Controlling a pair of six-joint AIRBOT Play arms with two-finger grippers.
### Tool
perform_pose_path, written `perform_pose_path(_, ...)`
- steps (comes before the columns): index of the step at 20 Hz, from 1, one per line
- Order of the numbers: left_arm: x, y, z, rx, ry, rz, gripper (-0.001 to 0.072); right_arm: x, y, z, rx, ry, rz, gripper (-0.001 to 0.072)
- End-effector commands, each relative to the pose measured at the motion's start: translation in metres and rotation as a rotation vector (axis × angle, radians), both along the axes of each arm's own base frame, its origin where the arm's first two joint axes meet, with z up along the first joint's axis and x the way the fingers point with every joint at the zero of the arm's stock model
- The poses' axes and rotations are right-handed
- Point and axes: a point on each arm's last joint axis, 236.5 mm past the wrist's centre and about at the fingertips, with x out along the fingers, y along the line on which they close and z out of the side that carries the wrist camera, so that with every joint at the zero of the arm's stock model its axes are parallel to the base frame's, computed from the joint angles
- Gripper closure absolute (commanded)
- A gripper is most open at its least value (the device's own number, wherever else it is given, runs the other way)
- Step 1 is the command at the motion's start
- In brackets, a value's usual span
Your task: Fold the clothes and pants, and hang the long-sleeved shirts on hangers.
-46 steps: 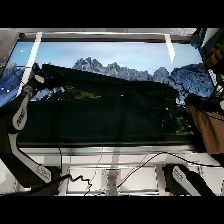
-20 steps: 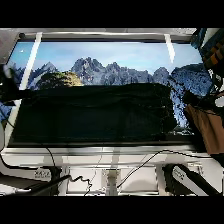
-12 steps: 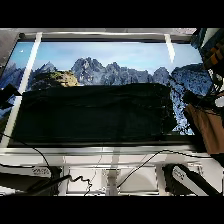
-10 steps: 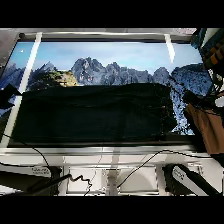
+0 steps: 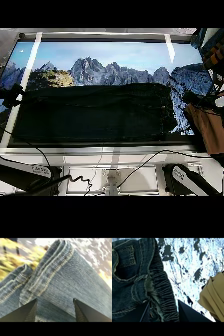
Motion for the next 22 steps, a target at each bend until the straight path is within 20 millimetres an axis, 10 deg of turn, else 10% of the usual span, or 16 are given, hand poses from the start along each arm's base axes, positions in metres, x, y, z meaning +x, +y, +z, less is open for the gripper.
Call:
perform_pose_path(1,-0.004,0.011,-0.005,0.046,0.026,0.014,0.0228,0.001,0.000,0.001,-0.001,-0.004,-0.001,0.0319)
perform_pose_path(7,0.004,0.014,-0.022,0.045,0.014,0.025,0.0235,0.004,-0.002,0.003,-0.001,-0.020,-0.010,0.0319)
perform_pose_path(10,0.014,0.016,-0.023,0.060,-0.016,0.030,0.0588,0.004,-0.001,0.003,-0.001,-0.019,-0.010,0.0320)
perform_pose_path(11,0.021,0.019,-0.015,0.082,-0.051,0.034,0.0681,0.004,-0.001,0.003,-0.001,-0.020,-0.010,0.0320)
perform_pose_path(19,0.073,0.035,0.120,0.265,-0.451,0.096,0.0685,0.004,-0.002,0.003,-0.002,-0.020,-0.010,0.0320)
perform_pose_path(22,0.093,0.027,0.137,0.253,-0.556,0.125,0.0684,0.004,-0.001,0.003,0.000,-0.020,-0.011,0.0320)
